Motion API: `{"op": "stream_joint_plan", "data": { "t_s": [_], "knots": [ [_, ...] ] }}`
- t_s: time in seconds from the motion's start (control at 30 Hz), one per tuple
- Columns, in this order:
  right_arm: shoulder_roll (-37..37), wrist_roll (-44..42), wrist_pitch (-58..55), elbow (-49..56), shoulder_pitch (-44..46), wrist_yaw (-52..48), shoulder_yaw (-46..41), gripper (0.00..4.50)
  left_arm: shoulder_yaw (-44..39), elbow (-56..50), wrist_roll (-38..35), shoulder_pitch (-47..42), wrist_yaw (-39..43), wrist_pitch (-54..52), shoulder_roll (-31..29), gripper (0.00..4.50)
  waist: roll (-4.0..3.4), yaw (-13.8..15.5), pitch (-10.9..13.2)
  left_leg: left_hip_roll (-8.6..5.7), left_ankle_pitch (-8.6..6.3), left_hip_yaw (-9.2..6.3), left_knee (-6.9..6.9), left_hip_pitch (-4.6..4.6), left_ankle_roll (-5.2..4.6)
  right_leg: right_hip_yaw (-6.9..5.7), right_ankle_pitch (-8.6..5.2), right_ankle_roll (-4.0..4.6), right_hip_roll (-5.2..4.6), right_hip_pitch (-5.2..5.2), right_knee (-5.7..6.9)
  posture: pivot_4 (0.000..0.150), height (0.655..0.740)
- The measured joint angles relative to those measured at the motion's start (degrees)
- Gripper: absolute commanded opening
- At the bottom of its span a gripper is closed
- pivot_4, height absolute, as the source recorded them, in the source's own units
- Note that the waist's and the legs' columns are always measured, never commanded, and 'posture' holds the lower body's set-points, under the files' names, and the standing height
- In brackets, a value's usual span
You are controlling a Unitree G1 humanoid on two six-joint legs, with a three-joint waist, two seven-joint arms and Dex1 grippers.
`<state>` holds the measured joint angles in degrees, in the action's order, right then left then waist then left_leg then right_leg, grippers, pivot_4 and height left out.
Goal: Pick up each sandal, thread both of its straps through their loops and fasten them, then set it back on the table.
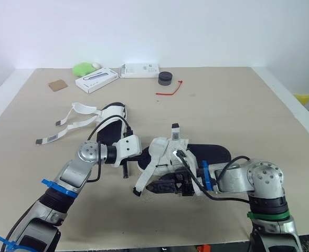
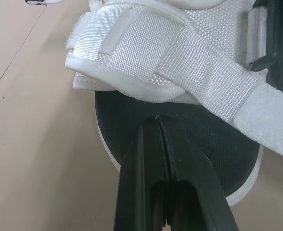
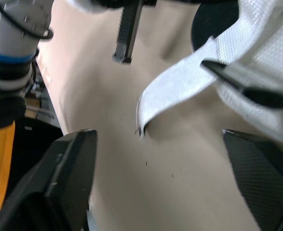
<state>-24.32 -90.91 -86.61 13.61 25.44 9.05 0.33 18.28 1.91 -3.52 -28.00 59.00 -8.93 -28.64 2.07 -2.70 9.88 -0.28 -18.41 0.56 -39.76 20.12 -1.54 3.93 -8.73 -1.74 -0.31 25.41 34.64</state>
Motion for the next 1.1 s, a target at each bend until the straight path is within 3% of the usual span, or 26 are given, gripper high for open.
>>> {"op": "stream_joint_plan", "data": {
  "t_s": [0.33, 0.43, 0.7, 1.1],
  "knots": [
    [-0.44, -13.22, 11.44, -3.28, 1.99, 13.04, 8.83, 4.46, -0.60, -1.17, 0.17, 0.85, -0.40, -1.10, -0.17, 0.00, 0.00, -0.20, 0.00, 0.05, 0.00, 0.02, 0.00, -0.02, 0.00, 0.03, 0.01, 0.01, 0.04, 0.01, 0.01, 0.150, 0.7400],
    [-0.98, -15.58, 14.99, -3.30, 2.47, 15.52, 11.15, 3.66, -0.61, -1.72, 0.17, 1.22, -0.89, -1.26, -0.17, 0.00, 0.00, -0.19, 0.00, 0.07, 0.00, -0.01, 0.01, -0.01, 0.00, 0.00, 0.00, 0.03, 0.06, 0.01, 0.01, 0.150, 0.7400],
    [-2.77, -19.07, 20.32, -3.29, 3.64, 18.36, 13.72, 0.05, -0.34, -2.04, 0.17, 1.38, -1.05, -1.34, -0.16, 0.00, 0.00, -0.14, 0.00, 0.05, -0.04, 0.00, 0.03, 0.07, -0.06, -0.01, -0.06, 0.02, -0.03, 0.02, -0.08, 0.150, 0.7400],
    [-6.04, -20.75, 22.18, -2.24, 4.34, 17.02, 15.60, 0.05, -0.23, -1.99, 0.17, 1.38, -1.14, -1.33, -0.13, 0.00, 0.00, -0.05, 0.00, 0.05, -0.05, -0.03, 0.06, 0.08, -0.07, -0.04, -0.07, 0.03, -0.04, 0.02, -0.11, 0.150, 0.7400]
  ]
}}
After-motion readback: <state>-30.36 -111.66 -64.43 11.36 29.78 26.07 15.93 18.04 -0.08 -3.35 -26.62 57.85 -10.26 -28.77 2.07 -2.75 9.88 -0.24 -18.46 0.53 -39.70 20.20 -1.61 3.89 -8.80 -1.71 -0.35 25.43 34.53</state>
